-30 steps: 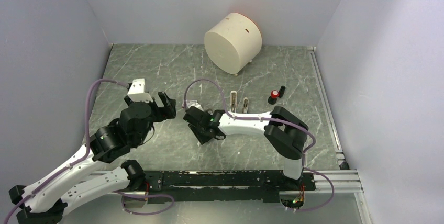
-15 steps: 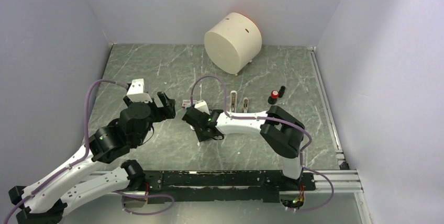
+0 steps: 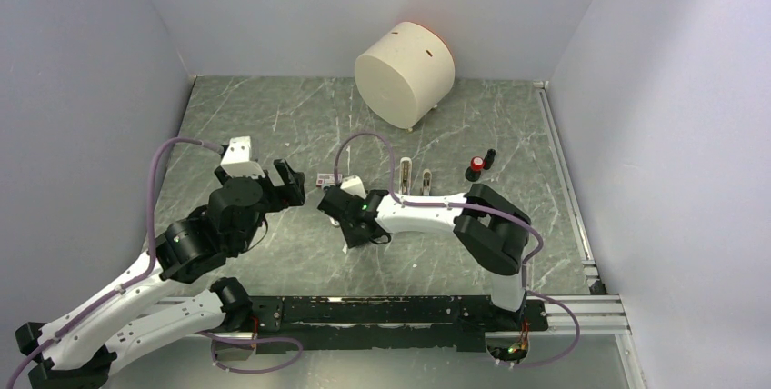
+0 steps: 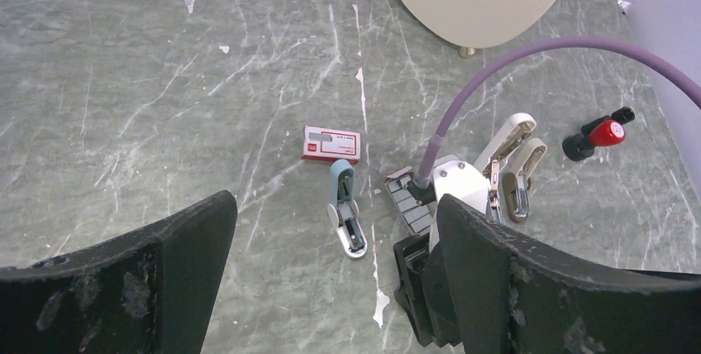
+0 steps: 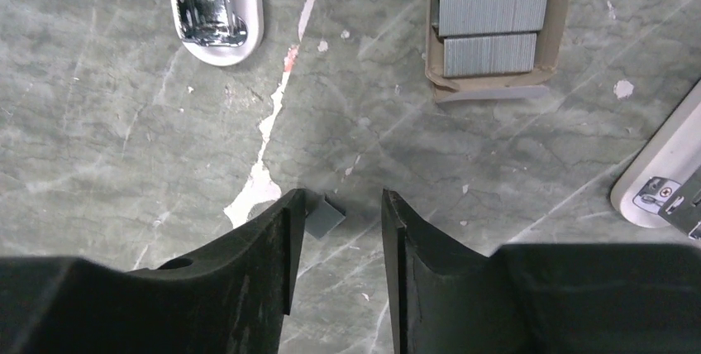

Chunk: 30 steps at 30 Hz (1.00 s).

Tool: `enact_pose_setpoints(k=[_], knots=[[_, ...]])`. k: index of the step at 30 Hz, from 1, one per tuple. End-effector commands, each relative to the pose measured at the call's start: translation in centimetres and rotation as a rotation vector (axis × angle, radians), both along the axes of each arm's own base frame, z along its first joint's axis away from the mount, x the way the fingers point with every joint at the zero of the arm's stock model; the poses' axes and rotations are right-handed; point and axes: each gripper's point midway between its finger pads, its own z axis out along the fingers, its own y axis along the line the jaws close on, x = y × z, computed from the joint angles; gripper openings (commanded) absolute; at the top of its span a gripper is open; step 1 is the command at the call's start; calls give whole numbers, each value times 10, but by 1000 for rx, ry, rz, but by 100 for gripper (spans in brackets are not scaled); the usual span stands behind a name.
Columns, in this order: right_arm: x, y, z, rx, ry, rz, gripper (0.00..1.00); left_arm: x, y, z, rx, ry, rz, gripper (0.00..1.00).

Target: Load the staples into the stapler

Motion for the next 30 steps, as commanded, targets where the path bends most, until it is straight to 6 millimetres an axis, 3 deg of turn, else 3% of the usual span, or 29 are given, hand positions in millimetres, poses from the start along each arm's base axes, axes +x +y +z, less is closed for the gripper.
enact_pose_setpoints(k=[1, 6, 12, 18, 22, 27, 30], knots=[[-16, -19, -4, -59, 55, 20, 44, 2, 3, 9, -10, -23, 18, 95], [-19, -19, -5, -56, 70, 18, 44, 3, 3, 8, -6, -19, 19, 95], [-23, -13, -5, -26, 96, 24, 31, 3, 3, 7, -9, -18, 18, 95], [-19, -5, -2, 9, 79, 37, 27, 2, 3, 6, -6, -15, 19, 95], [-16, -3, -3, 4, 67, 52, 27, 2, 3, 5, -5, -15, 19, 95], [-13, 2, -2, 6, 61, 46, 37, 2, 4, 5, -4, -15, 22, 95], [-11, 2, -2, 8, 56, 38, 37, 1, 5, 5, -6, -15, 24, 95]])
